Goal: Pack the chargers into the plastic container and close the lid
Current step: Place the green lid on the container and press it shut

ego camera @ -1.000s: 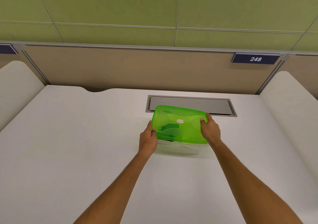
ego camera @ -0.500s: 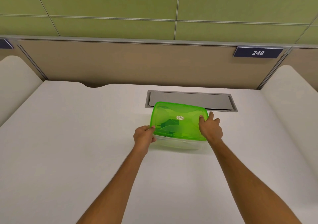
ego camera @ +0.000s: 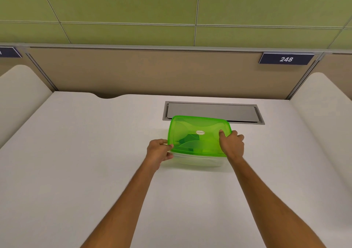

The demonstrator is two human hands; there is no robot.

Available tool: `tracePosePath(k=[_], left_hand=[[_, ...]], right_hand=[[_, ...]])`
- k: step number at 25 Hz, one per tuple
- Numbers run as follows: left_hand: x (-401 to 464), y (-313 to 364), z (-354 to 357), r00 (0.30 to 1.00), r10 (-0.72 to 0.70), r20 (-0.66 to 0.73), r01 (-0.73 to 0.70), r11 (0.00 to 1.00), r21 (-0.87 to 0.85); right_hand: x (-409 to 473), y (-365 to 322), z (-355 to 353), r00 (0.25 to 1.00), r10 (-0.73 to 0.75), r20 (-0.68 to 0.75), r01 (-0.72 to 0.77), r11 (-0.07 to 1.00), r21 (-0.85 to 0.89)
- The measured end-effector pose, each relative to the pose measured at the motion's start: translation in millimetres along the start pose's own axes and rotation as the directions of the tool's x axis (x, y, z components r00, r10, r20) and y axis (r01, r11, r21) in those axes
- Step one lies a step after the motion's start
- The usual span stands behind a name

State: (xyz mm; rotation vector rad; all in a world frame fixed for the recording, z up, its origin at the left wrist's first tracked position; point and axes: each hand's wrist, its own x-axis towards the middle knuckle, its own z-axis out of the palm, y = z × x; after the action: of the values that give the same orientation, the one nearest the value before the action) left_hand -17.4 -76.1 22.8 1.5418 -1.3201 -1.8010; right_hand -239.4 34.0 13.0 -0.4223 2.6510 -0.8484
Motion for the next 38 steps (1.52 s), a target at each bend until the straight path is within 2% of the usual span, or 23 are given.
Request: tracePosePath(k=[4, 8, 15, 21, 31, 36, 38], left_hand=[[-1, -3, 0, 0.992, 0.075, -0.105, -0.072, 0.997, 0.036], [-2, -5, 0, 0.985, 0.095, -0.145, -0.086, 0.994, 0.065], [-6, -5, 2, 0.986, 0.103, -0.134, -0.091, 0.992, 0.088], [-4, -7, 1, 0.990, 0.075, -0.122, -0.067, 0.996, 0.065], [22, 16, -7, 0.994, -0.057, 0.092, 0.037, 0.978, 0.205], [44, 25, 12, 1.000, 0.023, 0.016, -0.026, 0.971, 0.238], [53, 34, 24, 0.994, 0.108, -0.022, -0.094, 0.932, 0.350]], right_hand=[[-1, 1, -2, 1.000, -0.022, -0.022, 0.024, 0.995, 0.096], [-4, 1, -3, 0.998, -0.039, -0.047, 0.045, 0.988, 0.150], [-9, 5, -1, 0.997, -0.050, -0.058, 0.057, 0.993, 0.108], [-16, 5, 2, 0.992, -0.057, -0.113, 0.056, 0.998, -0.009], [-6, 12, 1, 0.993, 0.074, -0.097, -0.068, 0.996, 0.059], [-6, 13, 1, 0.994, 0.044, -0.100, -0.041, 0.999, 0.032], [-6, 13, 1, 0.994, 0.037, -0.099, -0.035, 0.999, 0.024]])
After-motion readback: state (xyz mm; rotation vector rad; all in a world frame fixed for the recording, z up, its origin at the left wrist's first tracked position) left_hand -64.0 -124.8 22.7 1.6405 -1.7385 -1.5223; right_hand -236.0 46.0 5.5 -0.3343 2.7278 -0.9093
